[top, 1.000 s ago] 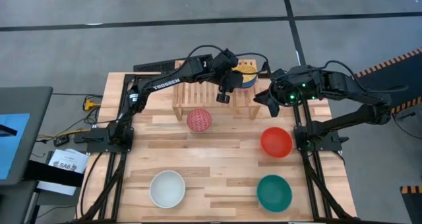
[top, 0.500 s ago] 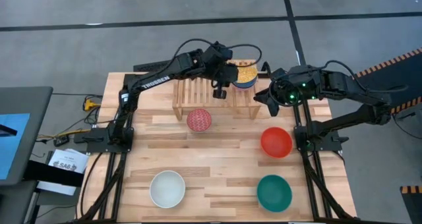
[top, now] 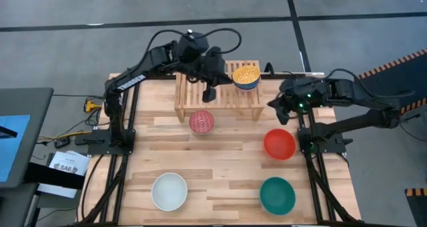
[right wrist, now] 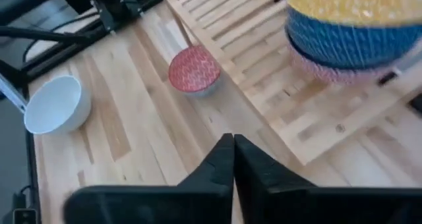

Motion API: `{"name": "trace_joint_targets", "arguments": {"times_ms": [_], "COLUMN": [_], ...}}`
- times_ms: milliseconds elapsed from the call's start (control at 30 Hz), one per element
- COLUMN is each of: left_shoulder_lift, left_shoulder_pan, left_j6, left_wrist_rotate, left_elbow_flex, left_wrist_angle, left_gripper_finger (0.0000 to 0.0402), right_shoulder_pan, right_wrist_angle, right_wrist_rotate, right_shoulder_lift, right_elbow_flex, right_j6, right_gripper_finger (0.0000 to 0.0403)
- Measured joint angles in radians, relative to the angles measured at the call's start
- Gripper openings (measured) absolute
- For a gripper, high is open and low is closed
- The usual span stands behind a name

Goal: Place and stack bowls onto a shelf
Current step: Stack the small yellow bowl on top of the other small blue bowl on the shelf

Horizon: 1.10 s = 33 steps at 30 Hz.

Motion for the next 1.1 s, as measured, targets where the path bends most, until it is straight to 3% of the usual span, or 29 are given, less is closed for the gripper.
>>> {"name": "trace_joint_targets", "arguments": {"times_ms": [133, 300, 533, 633, 800, 967, 1100], "left_shoulder_lift": [0.001, 0.001, 0.001, -0.023, -0.217, -0.541, -0.759], "left_shoulder_pan": [-0.030, -0.084, -0.143, -0.148, -0.175, -0.171, -0.170], "left_j6": [-0.046, -0.093, -0.117, -0.148, -0.179, -0.244, -0.261], "left_wrist_rotate": [-0.009, -0.125, -0.224, -0.237, -0.302, -0.337, -0.336], "left_elbow_flex": [-0.001, -0.001, -0.005, -0.077, -0.415, -0.932, -1.238], "left_wrist_angle": [0.044, 0.089, 0.108, 0.141, 0.334, 0.787, 1.065], "left_gripper_finger": [0.0000, 0.0000, 0.0000, 0.0000, 0.0000, 0.0000, 0.0000], "right_shoulder_pan": [0.011, 0.019, 0.017, 0.016, 0.017, 0.011, -0.020], "right_wrist_angle": [0.119, 0.208, 0.249, 0.279, 0.278, 0.339, 0.501], "right_wrist_rotate": [-0.015, -0.014, -0.005, -0.004, -0.004, 0.059, 0.173], "right_shoulder_lift": [-0.142, -0.273, -0.348, -0.351, -0.345, -0.319, -0.237], "right_elbow_flex": [-0.145, -0.236, -0.243, -0.243, -0.243, -0.243, -0.243], "right_j6": [0.035, 0.037, -0.006, -0.024, -0.025, -0.027, -0.046], "right_gripper_finger": [0.0022, 0.0029, 0.0017, 0.0021, 0.0018, 0.0017, 0.0017]}}
